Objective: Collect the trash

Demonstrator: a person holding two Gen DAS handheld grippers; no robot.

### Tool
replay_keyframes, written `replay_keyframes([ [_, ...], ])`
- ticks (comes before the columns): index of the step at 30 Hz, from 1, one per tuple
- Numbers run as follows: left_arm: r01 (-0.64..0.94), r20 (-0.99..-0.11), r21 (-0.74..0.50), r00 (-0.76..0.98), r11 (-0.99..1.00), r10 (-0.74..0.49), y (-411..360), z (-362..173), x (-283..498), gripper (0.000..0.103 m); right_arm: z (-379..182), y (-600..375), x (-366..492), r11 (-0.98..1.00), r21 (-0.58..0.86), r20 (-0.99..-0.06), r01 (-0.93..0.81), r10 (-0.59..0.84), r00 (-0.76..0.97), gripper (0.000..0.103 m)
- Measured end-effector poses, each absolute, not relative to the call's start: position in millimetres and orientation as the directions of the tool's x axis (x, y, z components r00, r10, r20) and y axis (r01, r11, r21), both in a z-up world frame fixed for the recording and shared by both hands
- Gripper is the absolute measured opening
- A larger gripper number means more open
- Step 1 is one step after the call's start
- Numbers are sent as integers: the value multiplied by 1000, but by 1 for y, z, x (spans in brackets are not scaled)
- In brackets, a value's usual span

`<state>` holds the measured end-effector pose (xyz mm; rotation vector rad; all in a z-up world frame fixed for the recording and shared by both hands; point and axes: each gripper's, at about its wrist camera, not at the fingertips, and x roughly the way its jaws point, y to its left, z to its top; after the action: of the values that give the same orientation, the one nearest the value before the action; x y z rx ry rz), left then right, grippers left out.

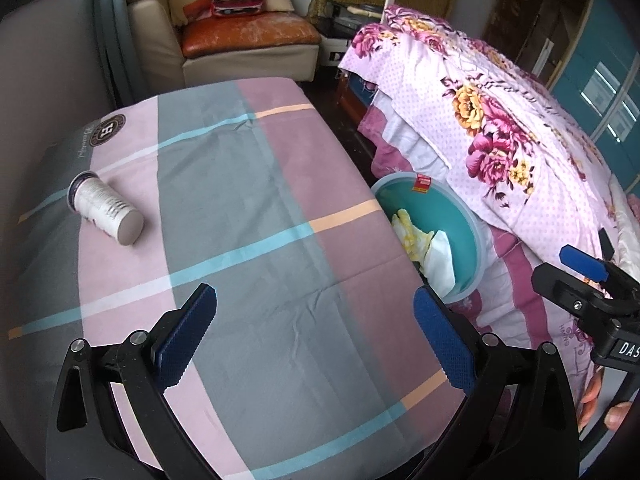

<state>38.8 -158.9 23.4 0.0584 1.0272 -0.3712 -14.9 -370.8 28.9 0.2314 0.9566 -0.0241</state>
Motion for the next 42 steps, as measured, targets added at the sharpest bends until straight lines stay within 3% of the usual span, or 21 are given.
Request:
replay_keyframes([
  [21, 350, -830, -153, 462, 924, -312, -160, 14, 33, 99, 19, -374, -27, 970, 186, -830, 154, 71, 553, 96],
  [42, 323, -831, -63, 507, 944, -228, -168, 1, 39, 99, -2, -388, -19, 960, 212, -845, 184, 85, 528, 96],
])
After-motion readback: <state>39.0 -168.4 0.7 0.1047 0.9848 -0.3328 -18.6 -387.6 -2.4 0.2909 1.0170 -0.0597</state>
